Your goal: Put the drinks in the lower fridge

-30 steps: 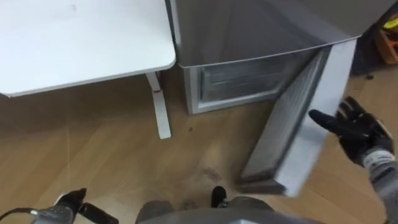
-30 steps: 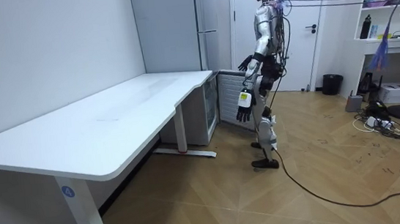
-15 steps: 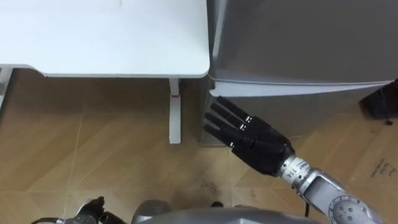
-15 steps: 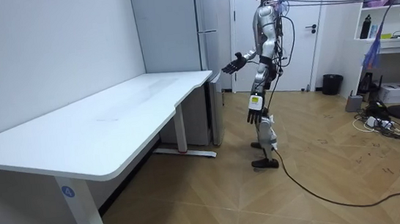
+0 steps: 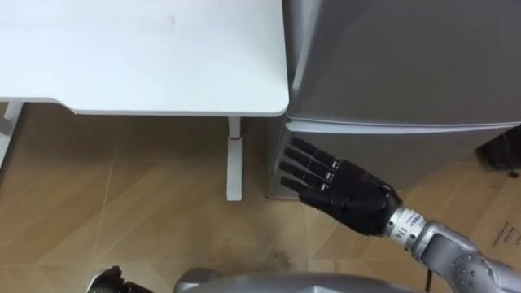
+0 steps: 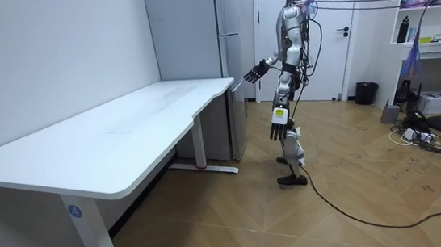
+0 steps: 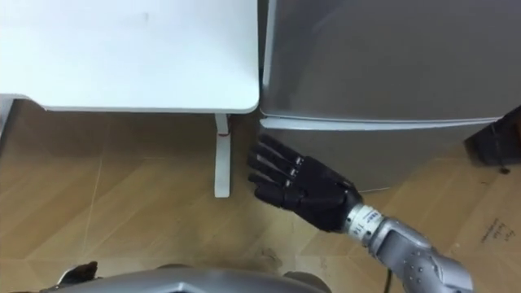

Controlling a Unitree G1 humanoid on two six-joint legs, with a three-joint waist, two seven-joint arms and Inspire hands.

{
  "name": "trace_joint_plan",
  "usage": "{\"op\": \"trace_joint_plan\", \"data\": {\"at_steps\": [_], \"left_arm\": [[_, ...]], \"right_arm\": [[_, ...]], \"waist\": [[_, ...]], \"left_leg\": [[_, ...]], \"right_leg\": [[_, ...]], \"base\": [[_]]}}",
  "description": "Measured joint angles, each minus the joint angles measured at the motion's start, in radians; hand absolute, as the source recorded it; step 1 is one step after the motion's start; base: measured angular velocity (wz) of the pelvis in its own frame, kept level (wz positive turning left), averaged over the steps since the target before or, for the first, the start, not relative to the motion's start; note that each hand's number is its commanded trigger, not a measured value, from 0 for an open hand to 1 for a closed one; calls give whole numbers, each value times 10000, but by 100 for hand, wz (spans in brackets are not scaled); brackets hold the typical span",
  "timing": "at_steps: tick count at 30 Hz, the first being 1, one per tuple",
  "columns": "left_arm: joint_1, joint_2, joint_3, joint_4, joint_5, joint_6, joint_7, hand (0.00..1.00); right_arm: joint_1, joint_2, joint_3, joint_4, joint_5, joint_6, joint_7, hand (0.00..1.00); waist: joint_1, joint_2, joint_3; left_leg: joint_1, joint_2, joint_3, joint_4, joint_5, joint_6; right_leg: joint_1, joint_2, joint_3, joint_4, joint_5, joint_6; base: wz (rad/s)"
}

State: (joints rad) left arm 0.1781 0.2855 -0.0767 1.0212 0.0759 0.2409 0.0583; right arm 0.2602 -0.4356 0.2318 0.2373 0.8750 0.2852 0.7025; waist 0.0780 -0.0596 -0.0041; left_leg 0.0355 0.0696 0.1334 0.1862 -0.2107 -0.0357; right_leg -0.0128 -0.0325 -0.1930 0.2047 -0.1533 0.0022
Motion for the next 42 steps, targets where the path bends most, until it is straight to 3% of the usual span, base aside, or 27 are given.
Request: {"op": "trace_joint_plan", "data": {"at_steps": [2, 7, 9, 14, 18, 22, 26, 29, 31, 32, 34, 37, 38, 42], "left_arm": [[147, -5, 41, -1, -65, -1, 1, 0], [275, -80, 39, -12, -27, -73, 103, 0], [434, -133, 37, -1, -18, -105, 312, 0], [632, -383, 52, -17, -9, -374, 895, 0], [653, -581, 55, 86, 47, -597, 1040, 0], [784, -903, 574, 267, 117, -680, 1069, 0], [803, -1072, 844, 633, 477, -594, 1061, 0], [816, -1113, 933, 645, 465, -504, 1059, 0], [813, -1118, 940, 646, 484, -438, 1058, 0], [813, -1118, 940, 647, 526, -406, 1057, 0], [826, -1134, 962, 651, 892, -367, 1044, 0], [828, -1160, 1114, 692, 1295, -293, 959, 0], [783, -1151, 1171, 691, 1438, -263, 858, 0], [660, -1140, 1116, 660, 1637, -171, 739, 0]], "right_arm": [[0, 4, -266, 485, -1171, -5, -7, 0], [247, 70, -451, 2186, -1852, -146, -123, 0], [353, 259, -497, 2820, -2138, -372, -361, 0], [323, 1229, -612, 5440, -2495, -904, -1482, 0], [158, 1658, -970, 6590, -2547, -1248, -2060, 0], [-128, 2003, -1630, 8051, -2574, -1495, -2802, 0], [-488, 2061, -1845, 9258, -2568, -1650, -3282, 0], [-767, 2097, -1797, 9568, -2707, -1651, -3655, 0], [-859, 2126, -1827, 9701, -2871, -1632, -3903, 0], [-859, 2162, -1867, 9722, -2915, -1638, -4060, 0], [-853, 2205, -1926, 9746, -2988, -1629, -4283, 0], [-996, 2279, -2320, 9709, -4154, -1669, -4413, 0], [-1121, 2268, -2389, 9714, -4673, -1696, -4476, 0], [-1381, 2270, -2414, 9646, -5895, -1750, -4904, 0]], "waist": [[-37, -18, -10], [-153, -83, -39], [-182, -78, -34], [-204, -70, -16], [-266, 10, 17], [-382, 147, 52], [-474, 210, 79], [-497, 273, 44], [-518, 191, 73], [-551, 235, 37], [-584, 214, 42], [-729, 234, 41], [-754, 178, 84], [-751, 302, 22]], "left_leg": [[119, -1, -25, -51, 0, 0], [169, -36, -258, -78, -4, -4], [176, -36, -254, -125, -4, -5], [307, -42, -264, -169, -4, -5], [321, -42, -277, -186, -7, -8], [459, -45, -328, -230, -22, -14], [423, -61, -378, -250, -25, -11], [420, -67, -393, -243, -24, -11], [450, -78, -433, -231, -24, -10], [474, -98, -520, -208, -23, -9], [559, -114, -532, -202, -23, -9], [646, -126, -524, -211, -23, -9], [645, -127, -523, -216, -23, -9], [659, -128, -538, -208, -23, -8]], "right_leg": [[119, 0, -36, -44, -2, 4], [319, -21, -244, -220, -11, 29], [319, -18, -232, -226, -12, 29], [488, -2, -233, -342, -15, 37], [529, 15, -192, -402, -12, 44], [664, 32, -182, -543, -10, 71], [637, 13, -258, -555, -19, 85], [654, 9, -233, -555, -20, 87], [708, 5, -249, -573, -25, 94], [802, -5, -278, -619, -27, 97], [906, -7, -293, -696, -30, 104], [1011, -20, -296, -708, -50, 132], [988, -17, -277, -700, -49, 131], [1001, -17, -293, -691, -49, 131]], "base": [[4], [14], [0], [0], [1], [3], [2], [1], [5], [9], [7], [1], [0], [0]]}}
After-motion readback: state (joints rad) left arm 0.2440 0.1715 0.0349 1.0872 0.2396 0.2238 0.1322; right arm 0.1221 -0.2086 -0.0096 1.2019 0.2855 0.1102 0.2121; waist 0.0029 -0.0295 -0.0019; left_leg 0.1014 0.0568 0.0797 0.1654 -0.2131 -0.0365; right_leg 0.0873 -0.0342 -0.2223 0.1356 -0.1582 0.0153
